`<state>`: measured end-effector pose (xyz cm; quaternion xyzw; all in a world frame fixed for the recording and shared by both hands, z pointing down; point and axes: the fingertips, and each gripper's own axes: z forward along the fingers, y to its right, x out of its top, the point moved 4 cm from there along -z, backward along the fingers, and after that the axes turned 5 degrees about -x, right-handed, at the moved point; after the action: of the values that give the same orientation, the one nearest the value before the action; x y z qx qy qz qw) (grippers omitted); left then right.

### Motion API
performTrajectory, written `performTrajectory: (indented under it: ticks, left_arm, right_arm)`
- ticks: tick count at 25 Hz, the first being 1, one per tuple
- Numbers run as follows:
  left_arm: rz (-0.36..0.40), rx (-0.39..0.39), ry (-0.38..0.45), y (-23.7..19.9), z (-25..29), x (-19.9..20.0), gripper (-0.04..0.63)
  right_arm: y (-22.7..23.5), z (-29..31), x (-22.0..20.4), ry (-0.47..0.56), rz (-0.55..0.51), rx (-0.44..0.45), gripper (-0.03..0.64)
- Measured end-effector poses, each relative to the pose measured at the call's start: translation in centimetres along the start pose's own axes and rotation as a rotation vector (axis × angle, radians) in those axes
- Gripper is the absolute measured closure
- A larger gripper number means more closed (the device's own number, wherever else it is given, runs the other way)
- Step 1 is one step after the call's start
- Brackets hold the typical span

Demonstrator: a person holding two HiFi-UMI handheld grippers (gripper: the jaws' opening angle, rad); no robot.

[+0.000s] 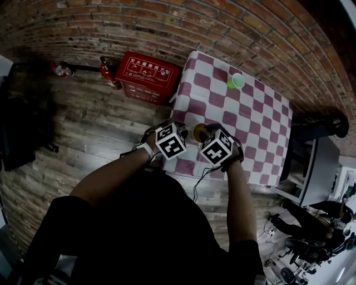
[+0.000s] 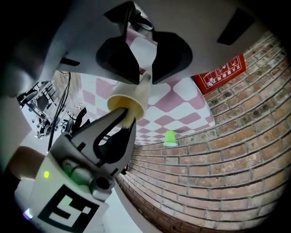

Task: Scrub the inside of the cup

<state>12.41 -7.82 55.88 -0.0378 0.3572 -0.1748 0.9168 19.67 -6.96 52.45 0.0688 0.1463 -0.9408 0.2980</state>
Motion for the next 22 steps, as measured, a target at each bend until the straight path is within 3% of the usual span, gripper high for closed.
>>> performTrajectory:
  ticks: [6,9,14,16,22]
  left_arm:
    - [0.009,-0.003,-0.003,0.0,-0.4,0.2,0.497]
    - [0.000,-0.017,-0.006,0.2,-0.2,0.1,0.497]
    - [-0.019,-0.017,0.002,0.0,-0.2,-0.3,0.497]
    - [-0.030,-0.019,0.004,0.0,-0.1,-0.4,0.498]
    - [-0.023,-0.023,0.002,0.3,-0.1,-0.3,0.497]
  right_arm:
    - [-0.9,1.9,0.0,-0.034,0.028,0.144,0.525]
    - [-0.9,-1.0,0.7,0.037,0.088,0.201,0.525]
    - [1.6,-7.1,1.7,0.239,0.311,0.255,0.525]
    - [2.3,-7.4,1.2,0.249,0.337,0.218,0.525]
    - [0.4,-2.5,0.2,0.056,0.188,0.076,0.525]
